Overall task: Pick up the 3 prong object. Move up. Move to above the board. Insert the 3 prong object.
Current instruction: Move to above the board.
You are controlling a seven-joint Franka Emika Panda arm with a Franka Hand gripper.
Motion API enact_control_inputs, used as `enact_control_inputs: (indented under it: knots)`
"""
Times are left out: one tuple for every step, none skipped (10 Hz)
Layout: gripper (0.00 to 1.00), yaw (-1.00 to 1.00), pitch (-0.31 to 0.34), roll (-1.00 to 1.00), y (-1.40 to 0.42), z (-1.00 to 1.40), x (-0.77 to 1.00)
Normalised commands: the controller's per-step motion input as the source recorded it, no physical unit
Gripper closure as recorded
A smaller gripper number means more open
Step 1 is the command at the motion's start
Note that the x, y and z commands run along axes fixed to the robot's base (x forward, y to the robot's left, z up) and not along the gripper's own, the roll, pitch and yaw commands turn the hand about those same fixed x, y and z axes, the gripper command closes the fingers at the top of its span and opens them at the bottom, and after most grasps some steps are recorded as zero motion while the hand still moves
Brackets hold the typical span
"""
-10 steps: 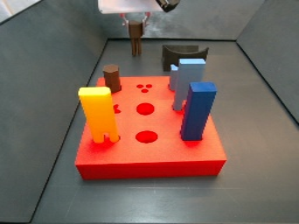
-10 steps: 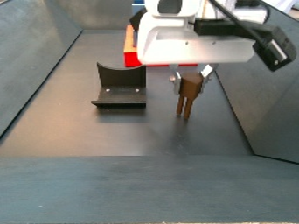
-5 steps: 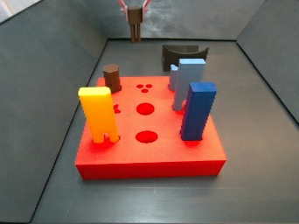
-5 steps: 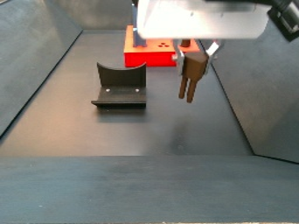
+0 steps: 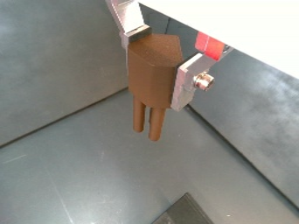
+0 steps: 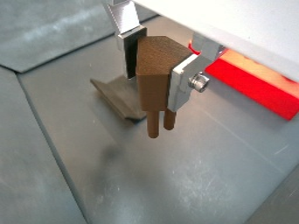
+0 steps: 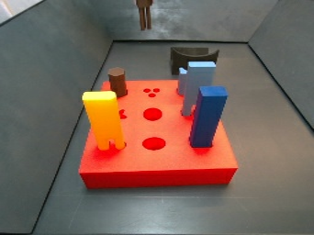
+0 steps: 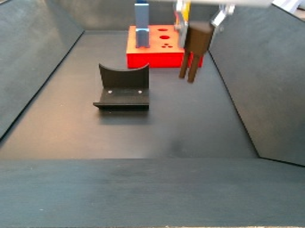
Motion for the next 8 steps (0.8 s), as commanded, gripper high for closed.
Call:
enact_control_inputs:
  knots:
    - [1.00, 0.03, 0.047, 0.13, -0.09, 1.00, 0.02]
    - [1.00, 0.04, 0.067, 0.13, -0.08, 1.00, 0.02]
    - [1.00, 0.04, 0.088, 0.13, -0.08, 1.00, 0.02]
    - [1.00, 0.04, 0.099, 0.12, -0.08, 1.00, 0.02]
    - [1.00, 0.04, 0.100, 0.12, -0.07, 1.00, 0.02]
    - [1.00, 0.04, 0.095, 0.12, -0.06, 1.00, 0.01]
    - [1.00, 0.04, 0.092, 0.12, -0.06, 1.00, 0.01]
    - [1.00, 0.04, 0.092, 0.12, -0.05, 0.96, 0.01]
